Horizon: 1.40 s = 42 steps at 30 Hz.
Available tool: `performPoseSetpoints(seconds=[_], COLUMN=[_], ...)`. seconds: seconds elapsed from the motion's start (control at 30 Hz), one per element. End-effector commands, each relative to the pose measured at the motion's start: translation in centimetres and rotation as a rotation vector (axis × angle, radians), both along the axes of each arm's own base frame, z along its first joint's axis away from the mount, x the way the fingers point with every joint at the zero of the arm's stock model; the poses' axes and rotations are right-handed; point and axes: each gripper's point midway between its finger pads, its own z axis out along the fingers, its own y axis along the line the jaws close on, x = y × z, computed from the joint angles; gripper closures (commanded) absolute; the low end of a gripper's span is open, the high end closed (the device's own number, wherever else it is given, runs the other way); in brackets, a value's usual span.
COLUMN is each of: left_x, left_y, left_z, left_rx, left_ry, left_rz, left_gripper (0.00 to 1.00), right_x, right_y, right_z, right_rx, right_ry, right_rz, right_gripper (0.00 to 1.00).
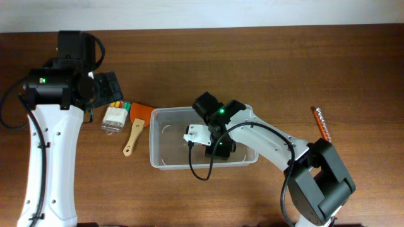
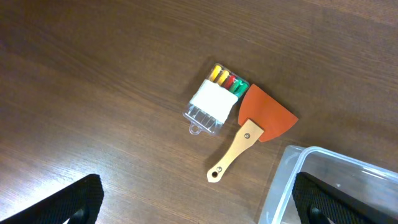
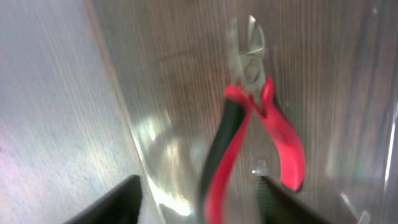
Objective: Pack container
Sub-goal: 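Carry the pliers left and drop them into the container, then move the right gripper over the orange socket rail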
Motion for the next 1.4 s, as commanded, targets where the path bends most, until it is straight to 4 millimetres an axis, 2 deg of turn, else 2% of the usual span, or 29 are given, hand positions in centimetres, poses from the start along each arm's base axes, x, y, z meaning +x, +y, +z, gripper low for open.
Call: performPoseSetpoints(seconds=[0.0,0.07,0.1,0.13,0.23,0.3,0.33,0.37,0.43,0.5,0.53,0.57,0.67,0.77,0.87,0.97,1.03,1.13,1.2,1.37], left_x=[0.0,0.0,0.0,0.0,0.0,0.0,0.0,0.0,0.0,0.0,0.0,0.0,0.0,-0.1,0.0,0.0,0.0,-0.1,-0.1,0.0], left_y=[0.3,0.3,0.3,0.3,0.3,0.3,0.3,0.3,0.3,0.3,0.3,0.3,0.3,0.3,0.3,0.3,0.3,0.3,0.3,0.2], left_z=[0.2,0.2,0.2,0.2,0.2,0.2,0.2,0.2,0.2,0.2,0.2,0.2,0.2,0.2,0.2,0.2,0.2,0.2,0.2,0.2], left_rx=[0.012,0.012,0.012,0.012,0.012,0.012,0.012,0.012,0.012,0.012,0.012,0.012,0.012,0.012,0.012,0.011,0.011,0.011,0.011,0.005], left_ry=[-0.003,-0.003,-0.003,-0.003,-0.003,-0.003,-0.003,-0.003,-0.002,-0.001,-0.001,-0.002,-0.001,0.001,-0.003,-0.003,-0.001,0.002,0.0,-0.003], left_rz=[0.004,0.004,0.004,0.004,0.004,0.004,0.004,0.004,0.004,0.004,0.004,0.004,0.004,0.003,0.004,0.004,0.003,0.004,0.004,0.001], left_gripper=[0.01,0.01,0.01,0.01,0.01,0.01,0.01,0.01,0.01,0.01,0.01,0.01,0.01,0.01,0.01,0.01,0.01,0.01,0.01,0.01], right_x=[-0.1,0.9,2.4,3.2,5.6,7.8,8.8,10.0,11.4,12.1,12.2,12.3,11.8,11.0,10.6,9.6,8.9,8.1,8.0,8.2], right_y=[0.3,0.3,0.4,0.4,0.7,-0.5,-1.6,-3.7,-7.8,-12.7,-15.8,-18.0,-25.4,-30.6,-33.3,-36.2,-37.6,-38.9,-38.9,-37.7], right_z=[-0.1,0.5,1.9,2.9,8.4,12.9,15.0,17.7,21.2,23.8,24.7,24.9,23.9,21.7,18.7,14.5,11.5,7.3,4.8,0.1], right_rx=[0.016,0.003,-0.009,-0.006,0.058,0.086,0.089,0.083,0.06,0.032,0.017,0.007,-0.034,-0.049,-0.01,-0.033,-0.059,-0.079,-0.082,-0.073], right_ry=[0.014,-0.023,-0.081,-0.109,-0.195,-0.285,-0.33,-0.392,-0.479,-0.53,-0.538,-0.537,-0.465,-0.357,-0.237,-0.132,-0.071,-0.012,-0.003,-0.022], right_rz=[0.002,-0.041,-0.136,-0.169,-0.238,-0.354,-0.416,-0.52,-0.703,-0.88,-0.978,-1.041,-1.237,-1.358,-1.377,-1.419,-1.462,-1.497,-1.495,-1.444], right_gripper=[0.27,0.27,0.26,0.25,0.22,0.17,0.16,0.12,0.05,0.01,0.01,0.01,0.01,0.01,0.01,0.01,0.01,0.01,0.01,0.01])
